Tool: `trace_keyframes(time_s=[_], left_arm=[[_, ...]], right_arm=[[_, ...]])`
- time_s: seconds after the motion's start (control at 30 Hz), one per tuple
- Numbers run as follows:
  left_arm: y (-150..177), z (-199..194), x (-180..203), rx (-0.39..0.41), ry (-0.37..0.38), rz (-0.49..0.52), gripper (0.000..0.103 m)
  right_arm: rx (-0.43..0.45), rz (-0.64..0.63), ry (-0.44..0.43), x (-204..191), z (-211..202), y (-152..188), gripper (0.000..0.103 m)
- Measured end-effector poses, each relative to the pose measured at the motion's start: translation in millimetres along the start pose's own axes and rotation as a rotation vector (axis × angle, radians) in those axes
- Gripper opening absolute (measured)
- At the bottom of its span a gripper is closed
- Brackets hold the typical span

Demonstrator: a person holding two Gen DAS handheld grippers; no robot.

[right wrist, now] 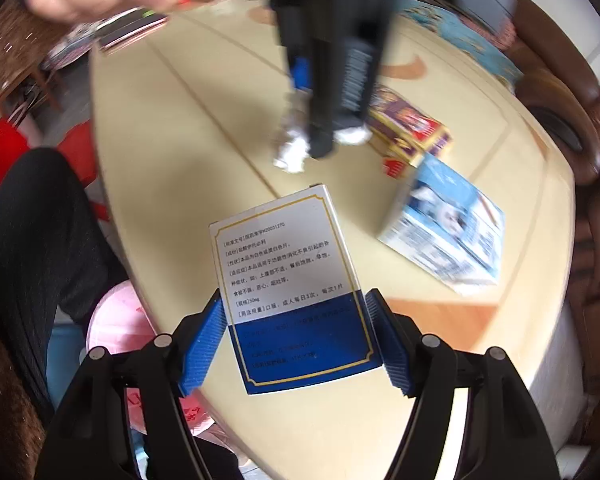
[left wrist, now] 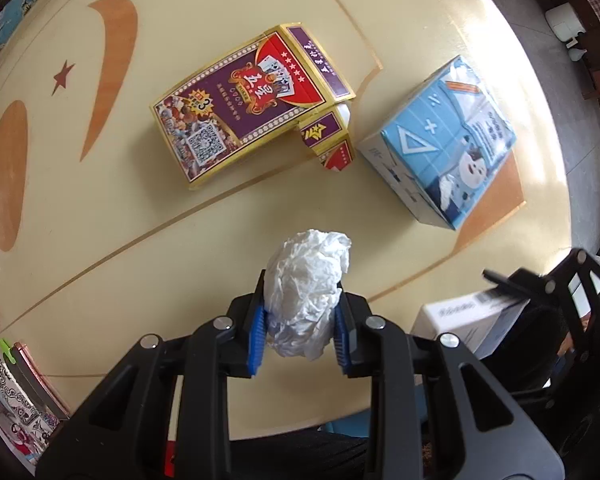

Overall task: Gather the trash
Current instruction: 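Carry the tissue and white-blue box with both tools over the pink bin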

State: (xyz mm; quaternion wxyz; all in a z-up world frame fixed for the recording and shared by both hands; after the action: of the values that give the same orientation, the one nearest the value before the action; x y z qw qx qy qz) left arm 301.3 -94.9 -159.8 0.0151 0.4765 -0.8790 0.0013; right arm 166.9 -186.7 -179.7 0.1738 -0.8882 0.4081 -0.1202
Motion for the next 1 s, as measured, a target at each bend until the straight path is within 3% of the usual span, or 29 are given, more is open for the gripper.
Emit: trace_keyframes(time_s=[0.33,0.83,1.0], left_arm=[[61,-34,6,0.083,-0.033,0.006,0.028],[158,-65,43,0.162,-0.070,0.030,0.028],[182,-68,36,0.182,-0.065,0.043,0.028]], right_arm=[[0.029,0.122,0.072,2,-36,4,0.068],[0.045,0.144,0.076,-43,-86,1,0.068],[0.040,0.161,0.058,-60,-95,5,0.068]])
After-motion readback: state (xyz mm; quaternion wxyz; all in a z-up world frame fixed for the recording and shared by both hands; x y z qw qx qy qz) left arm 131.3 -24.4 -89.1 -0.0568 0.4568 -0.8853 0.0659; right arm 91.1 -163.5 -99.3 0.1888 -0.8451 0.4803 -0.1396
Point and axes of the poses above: each gripper's, at about its wrist camera, not at the fingertips, and z roughly the way its jaws point, x to its right, y to its underside, the point moved 2 cm from there along z, roughly the way its jaws point, and after that the axes turned 1 degree about x, right-handed, at the moved point
